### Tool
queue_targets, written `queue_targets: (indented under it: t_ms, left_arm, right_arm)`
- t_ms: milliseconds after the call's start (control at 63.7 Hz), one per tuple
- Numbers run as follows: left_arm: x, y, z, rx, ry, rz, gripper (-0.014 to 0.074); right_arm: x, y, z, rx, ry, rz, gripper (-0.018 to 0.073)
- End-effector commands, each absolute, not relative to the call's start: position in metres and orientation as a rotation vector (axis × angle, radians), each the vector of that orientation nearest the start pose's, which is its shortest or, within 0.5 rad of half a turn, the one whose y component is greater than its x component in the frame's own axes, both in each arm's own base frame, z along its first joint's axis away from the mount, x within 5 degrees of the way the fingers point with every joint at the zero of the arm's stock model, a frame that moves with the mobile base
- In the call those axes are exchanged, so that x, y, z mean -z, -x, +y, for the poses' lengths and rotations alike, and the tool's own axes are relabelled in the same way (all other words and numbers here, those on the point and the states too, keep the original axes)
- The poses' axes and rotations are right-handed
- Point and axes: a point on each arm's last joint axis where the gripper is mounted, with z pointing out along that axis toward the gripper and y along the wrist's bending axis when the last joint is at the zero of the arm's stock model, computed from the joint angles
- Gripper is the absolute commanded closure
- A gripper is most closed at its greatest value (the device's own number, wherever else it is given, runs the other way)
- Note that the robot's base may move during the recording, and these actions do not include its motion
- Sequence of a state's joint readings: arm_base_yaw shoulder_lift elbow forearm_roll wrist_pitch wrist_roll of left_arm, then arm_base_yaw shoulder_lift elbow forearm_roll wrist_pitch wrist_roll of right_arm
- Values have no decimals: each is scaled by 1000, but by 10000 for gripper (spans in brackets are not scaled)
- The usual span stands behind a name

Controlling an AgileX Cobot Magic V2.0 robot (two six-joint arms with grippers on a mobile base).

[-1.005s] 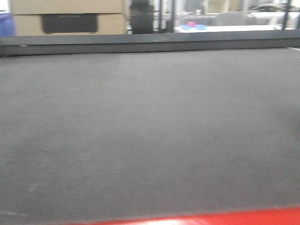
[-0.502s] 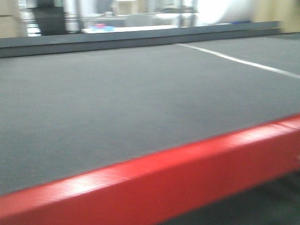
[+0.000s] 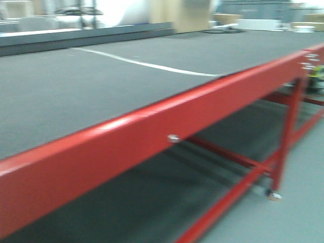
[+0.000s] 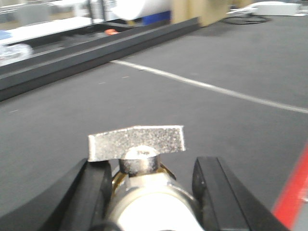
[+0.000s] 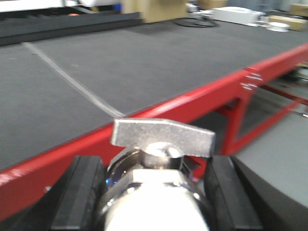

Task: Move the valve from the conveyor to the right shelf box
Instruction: 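Drive the base away from the conveyor toward the shelf of blue bins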

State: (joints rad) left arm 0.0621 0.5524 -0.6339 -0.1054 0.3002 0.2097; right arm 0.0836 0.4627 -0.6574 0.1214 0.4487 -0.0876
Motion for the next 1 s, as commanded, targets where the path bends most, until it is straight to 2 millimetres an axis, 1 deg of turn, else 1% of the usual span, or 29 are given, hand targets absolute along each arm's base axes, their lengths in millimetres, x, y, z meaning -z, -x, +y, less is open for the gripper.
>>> queue_targets:
  t_ms: [0, 989]
  left_arm:
    - [-364, -112, 4, -95, -52, 1629, 707]
    - [-364, -112, 4, -95, -52, 1629, 707]
  right_arm:
    - [-374, -86, 11, -113, 85, 1624, 713]
    - [-374, -86, 11, -113, 85, 1624, 713]
